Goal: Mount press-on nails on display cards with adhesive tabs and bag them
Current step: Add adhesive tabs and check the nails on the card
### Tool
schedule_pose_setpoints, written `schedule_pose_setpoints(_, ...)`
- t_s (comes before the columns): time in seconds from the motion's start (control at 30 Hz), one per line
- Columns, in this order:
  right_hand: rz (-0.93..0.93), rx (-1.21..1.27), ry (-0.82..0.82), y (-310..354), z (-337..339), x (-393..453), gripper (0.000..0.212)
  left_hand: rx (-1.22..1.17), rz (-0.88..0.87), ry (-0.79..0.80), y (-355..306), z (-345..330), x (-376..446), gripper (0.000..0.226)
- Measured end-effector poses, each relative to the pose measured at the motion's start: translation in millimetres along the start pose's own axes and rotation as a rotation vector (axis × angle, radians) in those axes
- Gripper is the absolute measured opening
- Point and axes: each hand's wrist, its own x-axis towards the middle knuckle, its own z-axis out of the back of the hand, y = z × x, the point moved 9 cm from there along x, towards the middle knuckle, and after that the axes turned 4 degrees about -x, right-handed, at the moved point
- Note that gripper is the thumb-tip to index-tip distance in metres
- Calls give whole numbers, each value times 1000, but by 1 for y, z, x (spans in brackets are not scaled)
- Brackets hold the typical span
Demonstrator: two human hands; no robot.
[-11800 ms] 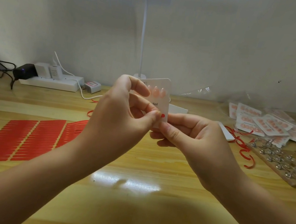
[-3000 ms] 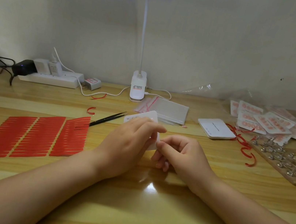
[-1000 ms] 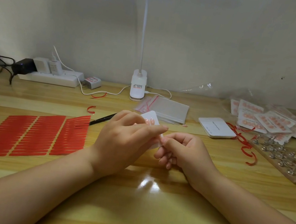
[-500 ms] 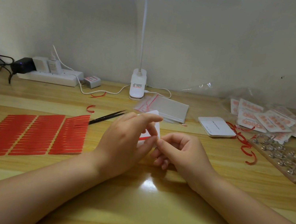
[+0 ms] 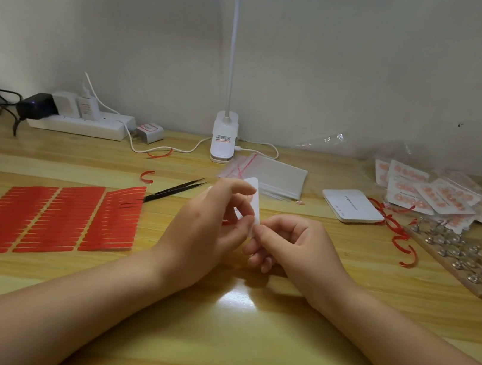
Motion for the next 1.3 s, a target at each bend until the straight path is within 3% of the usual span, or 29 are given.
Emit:
schedule_pose_setpoints(0.33,-37,43,-33,-2,3,0,17,-67,31,7,7,-2,0,36)
schedule_pose_setpoints(0.53,-32,12,-19,-2,1,0,19,42,-79,55,4,-4,0,28)
schedule_pose_setpoints(0.87,-41,-13,-16,-2,1,1,18,128,-122,76,3,-8,-1,17)
schedule_pose_setpoints(1.17,-69,51,-42,-3,4,1,15,63,-182,-30,-2,1,-4,33)
schedule_pose_setpoints(1.3,-65,55,-42,-2,3,0,16,-3,-96,-6,6,0,-1,39)
